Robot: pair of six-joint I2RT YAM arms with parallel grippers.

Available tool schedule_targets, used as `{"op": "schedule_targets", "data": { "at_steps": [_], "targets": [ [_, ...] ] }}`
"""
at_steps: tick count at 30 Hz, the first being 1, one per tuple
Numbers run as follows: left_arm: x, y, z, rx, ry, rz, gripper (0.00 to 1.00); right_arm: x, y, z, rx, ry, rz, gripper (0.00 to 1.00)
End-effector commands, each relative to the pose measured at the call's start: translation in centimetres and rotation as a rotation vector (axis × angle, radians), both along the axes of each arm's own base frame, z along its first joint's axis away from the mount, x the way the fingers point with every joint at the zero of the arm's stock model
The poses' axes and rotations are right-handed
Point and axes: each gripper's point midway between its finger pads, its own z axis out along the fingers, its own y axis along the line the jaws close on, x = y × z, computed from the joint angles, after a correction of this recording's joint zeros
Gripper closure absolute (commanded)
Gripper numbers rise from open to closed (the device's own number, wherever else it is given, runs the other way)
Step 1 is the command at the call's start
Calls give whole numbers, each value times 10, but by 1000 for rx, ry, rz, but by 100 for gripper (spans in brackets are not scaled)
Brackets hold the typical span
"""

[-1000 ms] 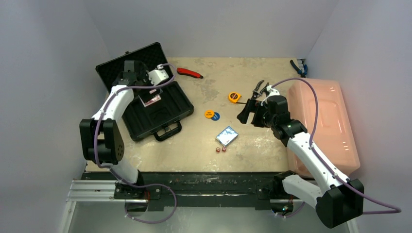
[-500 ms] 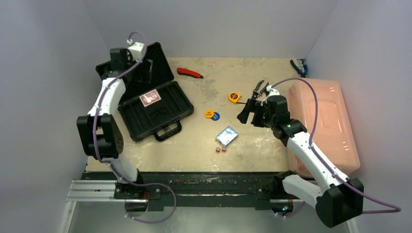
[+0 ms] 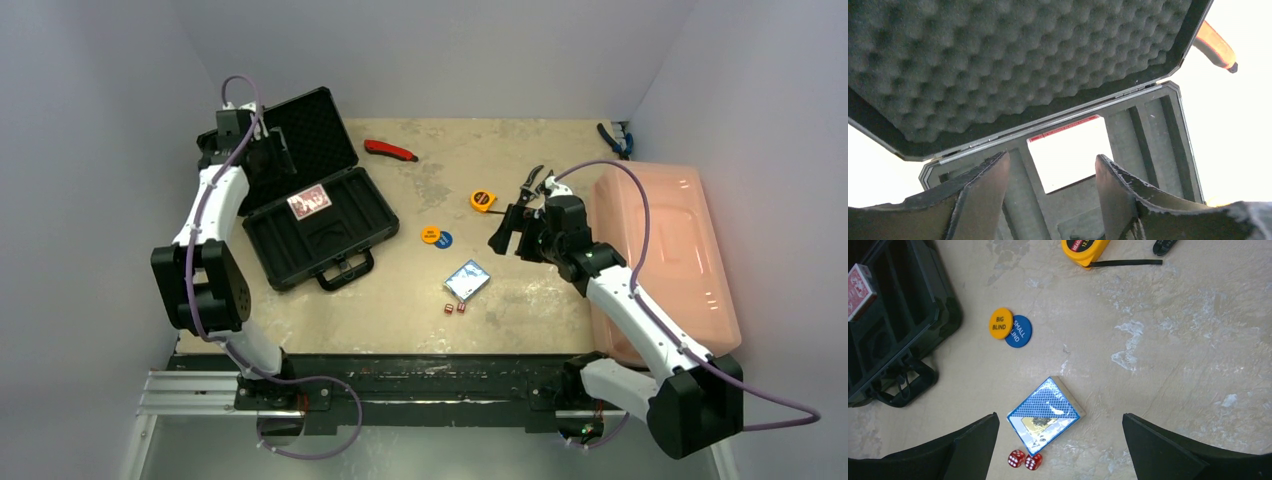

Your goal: Pack up texas hold em set

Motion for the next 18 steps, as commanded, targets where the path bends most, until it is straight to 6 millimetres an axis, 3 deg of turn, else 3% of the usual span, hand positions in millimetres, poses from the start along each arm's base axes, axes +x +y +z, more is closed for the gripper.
{"op": "schedule_targets", "data": {
  "at_steps": [1,6,18],
  "targets": [
    [-3,-15,10,31,-25,44,39,9,-3,8,-22,-46,-13,1],
    [3,-27,-11,63,44,27,44,8,-5,7,-30,-40,-20,1],
    [13,-28,-50,72,163,-9,55,7,-5,7,-29,-41,-18,1]
  ]
}}
